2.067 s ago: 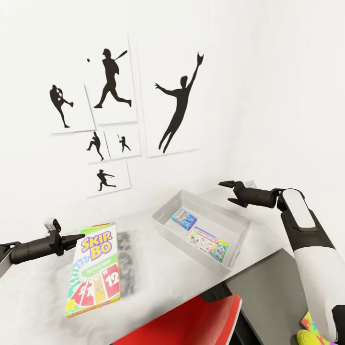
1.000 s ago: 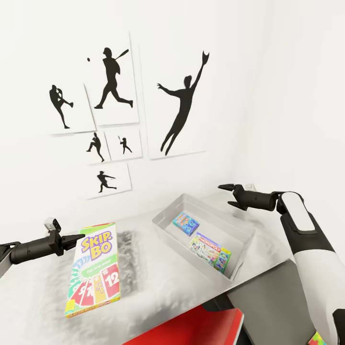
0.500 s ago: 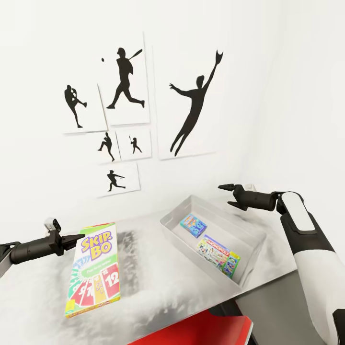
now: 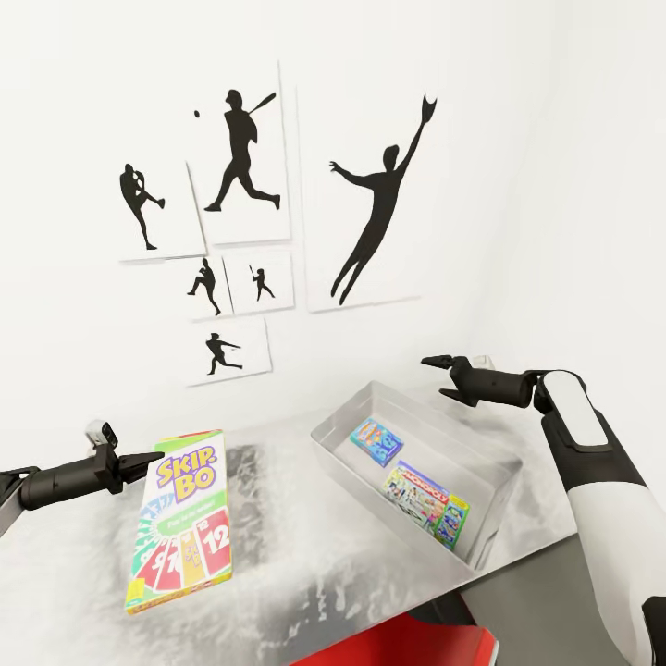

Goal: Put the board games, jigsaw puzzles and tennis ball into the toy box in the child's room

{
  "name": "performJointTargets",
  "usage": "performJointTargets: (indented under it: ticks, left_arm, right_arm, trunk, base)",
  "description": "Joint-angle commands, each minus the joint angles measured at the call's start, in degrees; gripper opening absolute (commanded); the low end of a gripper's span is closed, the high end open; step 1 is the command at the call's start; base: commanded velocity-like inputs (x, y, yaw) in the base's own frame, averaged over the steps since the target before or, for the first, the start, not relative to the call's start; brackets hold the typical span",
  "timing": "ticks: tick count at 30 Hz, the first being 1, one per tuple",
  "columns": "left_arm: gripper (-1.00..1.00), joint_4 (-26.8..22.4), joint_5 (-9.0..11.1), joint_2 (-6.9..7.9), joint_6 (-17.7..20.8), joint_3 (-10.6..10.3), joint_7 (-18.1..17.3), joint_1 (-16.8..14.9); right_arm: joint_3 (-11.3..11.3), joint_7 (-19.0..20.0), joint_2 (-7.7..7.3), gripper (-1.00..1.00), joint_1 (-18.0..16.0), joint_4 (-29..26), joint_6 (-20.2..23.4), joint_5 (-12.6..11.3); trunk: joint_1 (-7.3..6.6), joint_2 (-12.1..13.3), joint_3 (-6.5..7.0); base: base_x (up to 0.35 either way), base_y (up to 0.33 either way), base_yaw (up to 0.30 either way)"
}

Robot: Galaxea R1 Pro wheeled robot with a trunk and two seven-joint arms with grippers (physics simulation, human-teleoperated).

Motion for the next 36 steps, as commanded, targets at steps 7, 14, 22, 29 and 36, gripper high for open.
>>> performJointTargets:
  ticks: [7,14,22,29,36]
  left_arm:
    - [-1.0,0.03,0.17,0.07,0.61,-0.34,-0.37,-0.07]
    - [-1.0,0.03,0.17,0.07,0.61,-0.34,-0.37,-0.07]
    - [-1.0,0.03,0.17,0.07,0.61,-0.35,-0.37,-0.07]
    - [-1.0,0.03,0.16,0.07,0.61,-0.35,-0.37,-0.07]
    - [-1.0,0.03,0.11,0.07,0.61,-0.35,-0.37,-0.07]
  right_arm:
    - [-0.07,-0.6,0.03,1.0,0.03,-0.03,0.18,-0.59]
    - [-0.08,-0.58,0.08,1.0,0.09,-0.03,0.18,-0.59]
    - [-0.33,-0.34,0.1,1.0,1.25,-0.09,0.18,-0.54]
    - [-0.42,-0.25,0.05,1.0,2.07,-0.06,0.12,-0.53]
    - [-0.63,-0.25,-0.1,1.0,2.12,-0.09,0.18,-0.75]
  trunk:
    - [0.04,-0.13,-0.13]
    - [0.04,-0.13,-0.13]
    - [0.04,-0.13,-0.13]
    - [0.04,-0.13,-0.13]
    - [0.04,-0.13,-0.13]
  base:
    - [0.05,0.0,0.0]
    - [0.028,0.0,0.0]
    - [0.002,0.0,0.0]
    - [0.0,0.0,0.0]
    - [0.0,0.0,0.0]
